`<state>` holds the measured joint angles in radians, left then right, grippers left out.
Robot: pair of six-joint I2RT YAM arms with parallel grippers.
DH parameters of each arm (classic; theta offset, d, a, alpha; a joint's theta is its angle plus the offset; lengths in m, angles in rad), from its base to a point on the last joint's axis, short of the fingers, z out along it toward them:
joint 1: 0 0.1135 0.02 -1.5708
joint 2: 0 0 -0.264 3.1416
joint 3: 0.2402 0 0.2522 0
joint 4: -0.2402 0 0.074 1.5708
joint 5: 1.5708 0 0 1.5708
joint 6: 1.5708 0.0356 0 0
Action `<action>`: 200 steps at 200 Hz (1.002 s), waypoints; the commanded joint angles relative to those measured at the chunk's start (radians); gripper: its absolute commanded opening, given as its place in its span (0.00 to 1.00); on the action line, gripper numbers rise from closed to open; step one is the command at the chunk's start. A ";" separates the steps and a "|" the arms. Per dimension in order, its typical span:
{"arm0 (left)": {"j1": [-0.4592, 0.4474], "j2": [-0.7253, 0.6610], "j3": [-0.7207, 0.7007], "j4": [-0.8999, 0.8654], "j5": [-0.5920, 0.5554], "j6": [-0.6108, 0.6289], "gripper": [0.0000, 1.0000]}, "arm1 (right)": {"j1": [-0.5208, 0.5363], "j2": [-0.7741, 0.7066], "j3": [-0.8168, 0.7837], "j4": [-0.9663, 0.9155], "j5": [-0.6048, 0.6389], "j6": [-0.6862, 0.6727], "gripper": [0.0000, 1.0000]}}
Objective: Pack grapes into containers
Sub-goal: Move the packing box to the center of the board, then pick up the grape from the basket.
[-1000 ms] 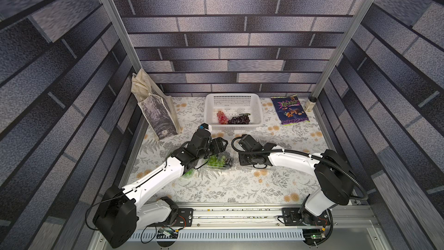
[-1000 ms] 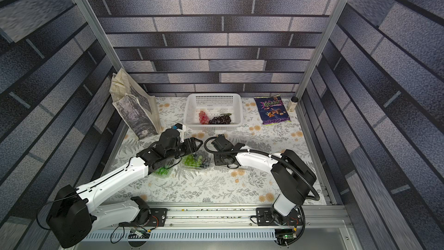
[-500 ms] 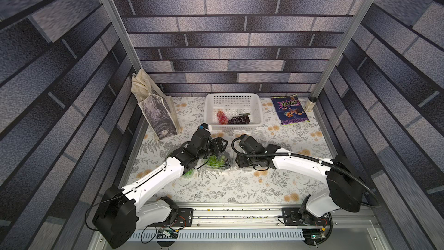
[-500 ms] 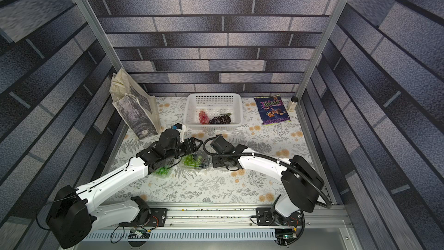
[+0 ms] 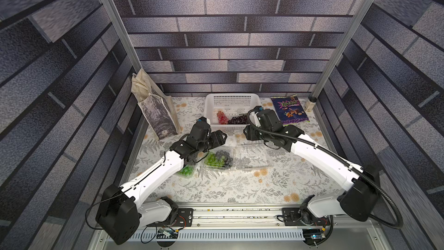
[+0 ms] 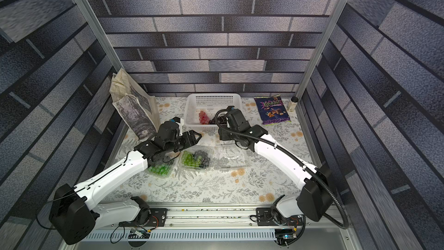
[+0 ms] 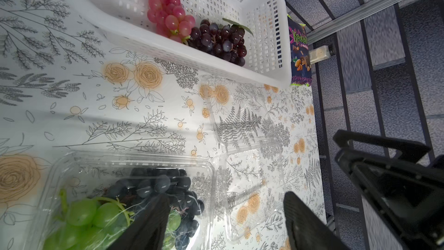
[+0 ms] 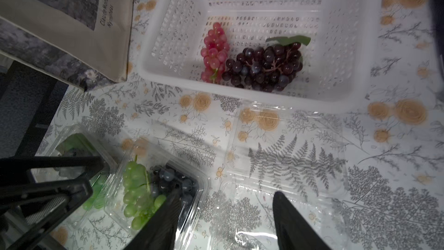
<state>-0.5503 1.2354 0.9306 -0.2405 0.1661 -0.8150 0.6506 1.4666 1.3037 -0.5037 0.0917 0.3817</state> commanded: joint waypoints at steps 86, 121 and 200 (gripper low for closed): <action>0.110 0.301 0.345 -0.165 0.092 0.091 0.89 | -0.230 0.641 0.553 -0.087 -0.136 -0.169 0.46; 0.140 0.342 0.367 -0.160 0.119 0.089 0.90 | -0.230 0.719 0.586 -0.117 -0.110 -0.205 0.36; 0.152 0.388 0.366 -0.131 0.151 0.077 0.89 | -0.242 0.807 0.618 -0.120 -0.166 -0.205 0.54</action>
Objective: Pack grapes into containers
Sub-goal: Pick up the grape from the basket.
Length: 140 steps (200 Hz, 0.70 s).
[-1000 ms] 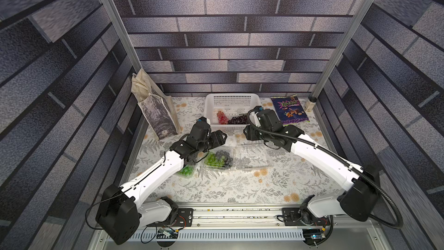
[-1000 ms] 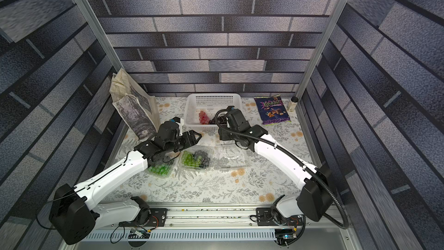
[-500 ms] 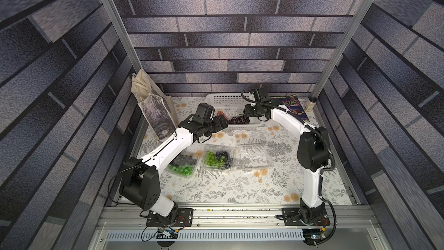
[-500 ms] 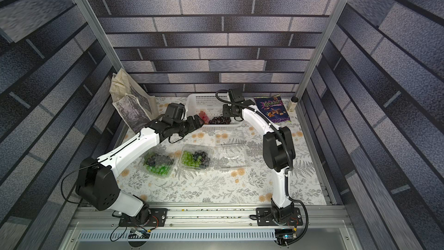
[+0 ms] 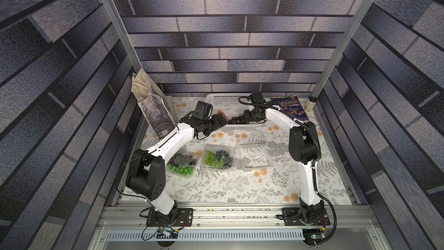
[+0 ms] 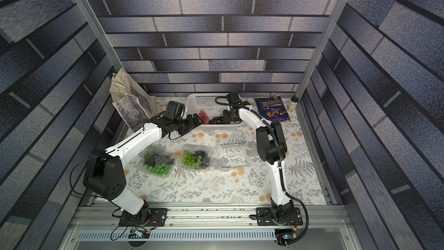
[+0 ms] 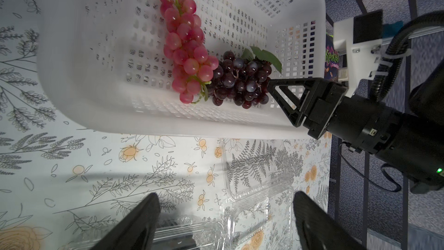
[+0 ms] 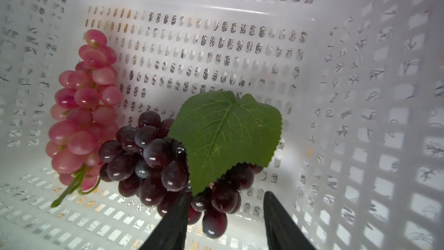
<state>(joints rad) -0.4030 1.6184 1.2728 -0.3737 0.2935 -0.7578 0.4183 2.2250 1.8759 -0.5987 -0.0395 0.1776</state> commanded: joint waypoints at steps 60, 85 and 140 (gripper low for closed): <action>0.018 0.014 0.017 0.010 0.031 0.015 0.89 | -0.015 0.134 0.132 -0.042 -0.057 0.003 0.41; 0.020 0.021 0.018 0.013 0.037 0.014 0.89 | -0.015 0.132 0.127 -0.034 -0.067 0.009 0.17; 0.022 0.015 0.005 0.026 0.044 0.008 0.89 | -0.015 0.010 0.023 0.056 -0.065 0.025 0.00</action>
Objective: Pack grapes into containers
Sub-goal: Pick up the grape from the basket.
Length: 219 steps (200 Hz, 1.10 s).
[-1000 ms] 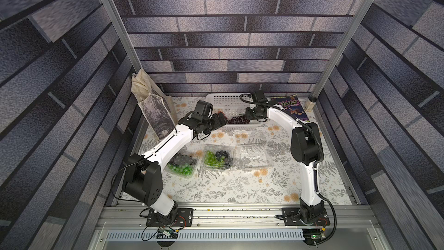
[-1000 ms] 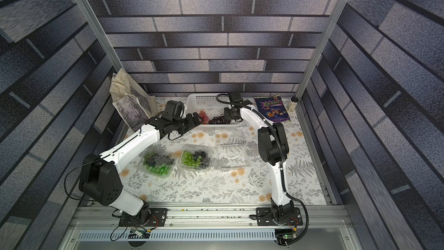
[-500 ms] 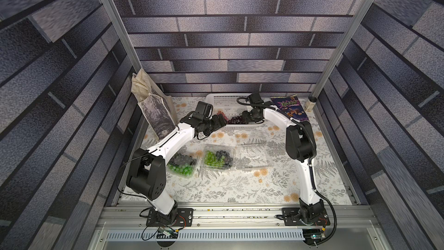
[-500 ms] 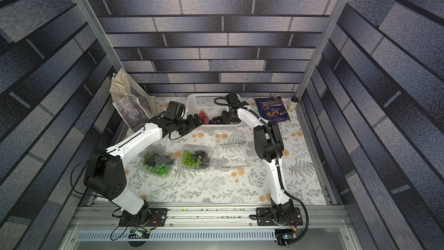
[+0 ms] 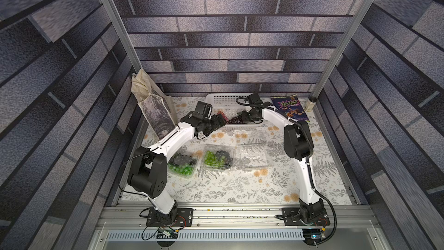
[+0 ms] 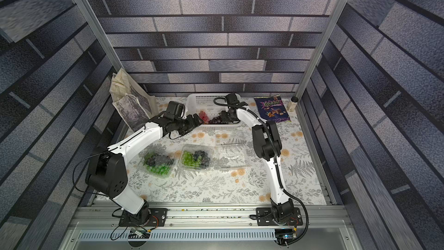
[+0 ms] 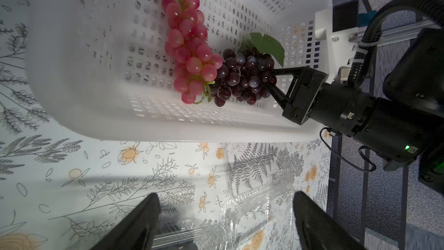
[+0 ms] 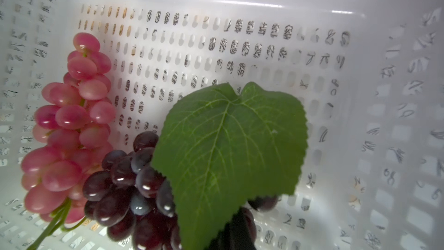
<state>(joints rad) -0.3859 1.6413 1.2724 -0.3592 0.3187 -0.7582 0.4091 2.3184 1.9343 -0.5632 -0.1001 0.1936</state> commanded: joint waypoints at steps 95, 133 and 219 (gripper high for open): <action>0.002 -0.046 -0.036 0.053 0.029 -0.004 0.89 | -0.006 -0.319 -0.025 0.036 -0.063 0.019 0.00; -0.002 -0.055 -0.046 0.069 0.033 -0.010 0.89 | -0.006 -0.410 -0.048 0.036 -0.075 0.033 0.00; -0.058 -0.135 -0.078 0.074 0.001 -0.010 0.89 | -0.003 -0.769 -0.323 0.061 -0.105 0.117 0.00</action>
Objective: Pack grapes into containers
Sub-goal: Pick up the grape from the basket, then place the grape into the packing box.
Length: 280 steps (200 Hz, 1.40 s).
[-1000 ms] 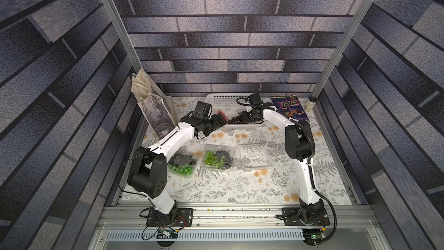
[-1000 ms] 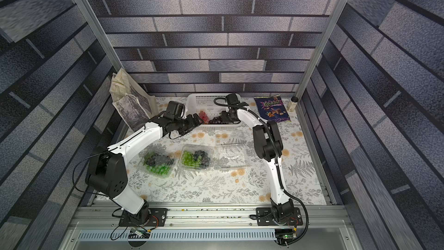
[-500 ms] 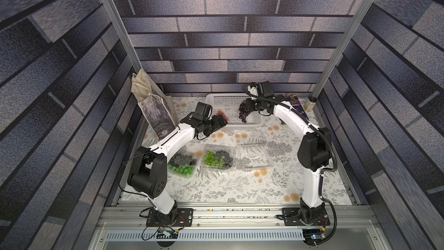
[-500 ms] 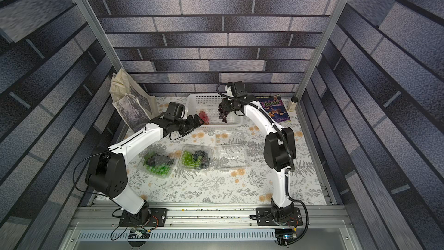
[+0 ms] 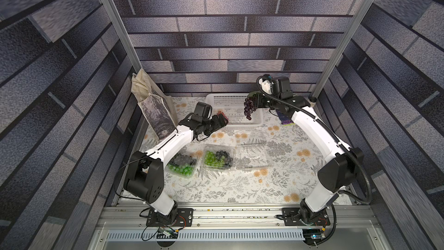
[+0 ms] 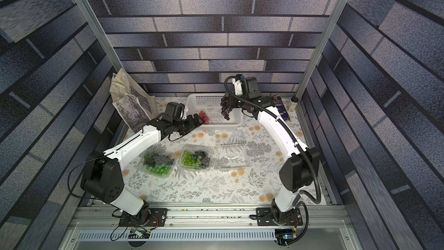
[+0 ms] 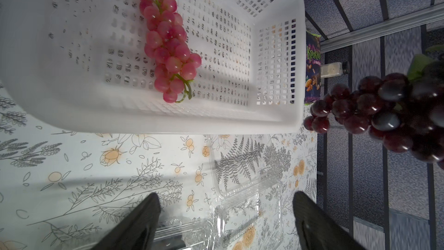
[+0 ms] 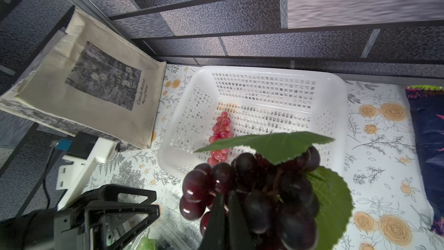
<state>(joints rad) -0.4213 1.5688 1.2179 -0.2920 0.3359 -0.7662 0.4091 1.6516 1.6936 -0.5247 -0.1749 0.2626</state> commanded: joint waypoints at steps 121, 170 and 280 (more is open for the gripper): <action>-0.166 -0.209 -0.179 0.041 -0.121 -0.030 0.89 | 0.178 -0.507 -0.711 0.154 0.092 0.210 0.00; -0.200 -0.235 -0.208 0.053 -0.140 -0.037 0.90 | 0.226 -0.540 -0.814 0.216 0.130 0.262 0.00; -0.215 -0.257 -0.255 0.062 -0.150 -0.041 0.90 | 0.263 -0.523 -0.933 0.333 0.132 0.326 0.00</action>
<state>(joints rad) -0.6289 1.3396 0.9798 -0.2459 0.2039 -0.7937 0.6617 1.1225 0.7807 -0.2562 -0.0525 0.5640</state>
